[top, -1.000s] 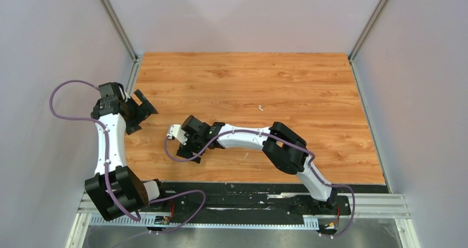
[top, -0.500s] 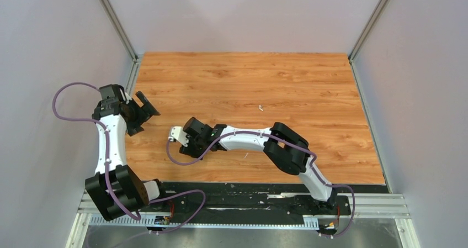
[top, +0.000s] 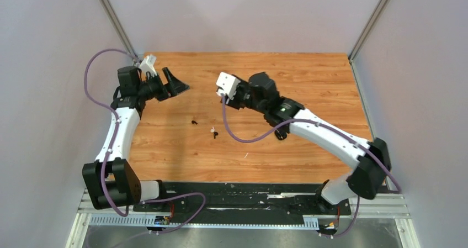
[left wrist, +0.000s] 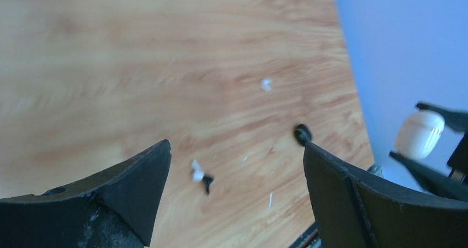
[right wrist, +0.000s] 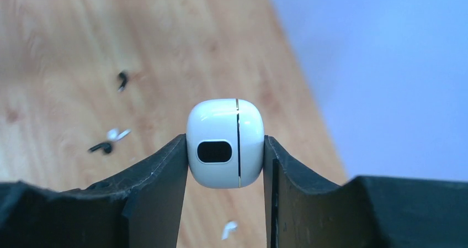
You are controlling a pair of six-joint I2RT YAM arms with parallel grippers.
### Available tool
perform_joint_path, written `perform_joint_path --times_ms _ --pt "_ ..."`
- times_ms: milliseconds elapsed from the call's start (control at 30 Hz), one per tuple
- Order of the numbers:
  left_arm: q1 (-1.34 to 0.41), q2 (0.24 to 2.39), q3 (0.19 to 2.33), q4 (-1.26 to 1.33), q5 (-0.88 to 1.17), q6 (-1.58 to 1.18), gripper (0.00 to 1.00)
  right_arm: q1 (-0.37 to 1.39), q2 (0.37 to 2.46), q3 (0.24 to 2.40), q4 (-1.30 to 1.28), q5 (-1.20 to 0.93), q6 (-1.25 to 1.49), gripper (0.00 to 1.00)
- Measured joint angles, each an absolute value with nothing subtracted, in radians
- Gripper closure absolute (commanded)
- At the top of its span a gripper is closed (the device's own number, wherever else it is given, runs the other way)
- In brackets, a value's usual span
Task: Insert the wireless bluetooth earbuds into the charging case
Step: Pick up the charging case at the center of the board, then open the charging case.
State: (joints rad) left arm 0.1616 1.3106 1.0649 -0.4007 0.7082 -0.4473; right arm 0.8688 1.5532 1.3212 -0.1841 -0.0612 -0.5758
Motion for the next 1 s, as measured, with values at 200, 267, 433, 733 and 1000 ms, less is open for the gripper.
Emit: perform_joint_path --times_ms 200,267,433,733,1000 --pt "-0.023 1.266 1.149 -0.002 0.920 -0.451 0.10 0.854 1.338 1.298 -0.094 -0.066 -0.773 1.00" --pt "-0.084 1.268 1.199 0.068 0.976 -0.439 0.13 0.852 1.316 1.277 -0.059 -0.072 -0.854 1.00" --pt "-0.202 1.256 1.227 0.178 1.074 -0.326 0.20 0.825 1.326 1.235 -0.002 -0.079 -1.024 1.00" --pt "-0.281 1.306 1.187 0.326 1.121 -0.332 0.34 0.818 1.339 1.205 0.088 -0.107 -1.195 1.00" --pt "-0.295 1.348 1.142 0.449 1.081 -0.437 0.40 0.840 1.337 1.169 0.119 -0.138 -1.289 1.00"
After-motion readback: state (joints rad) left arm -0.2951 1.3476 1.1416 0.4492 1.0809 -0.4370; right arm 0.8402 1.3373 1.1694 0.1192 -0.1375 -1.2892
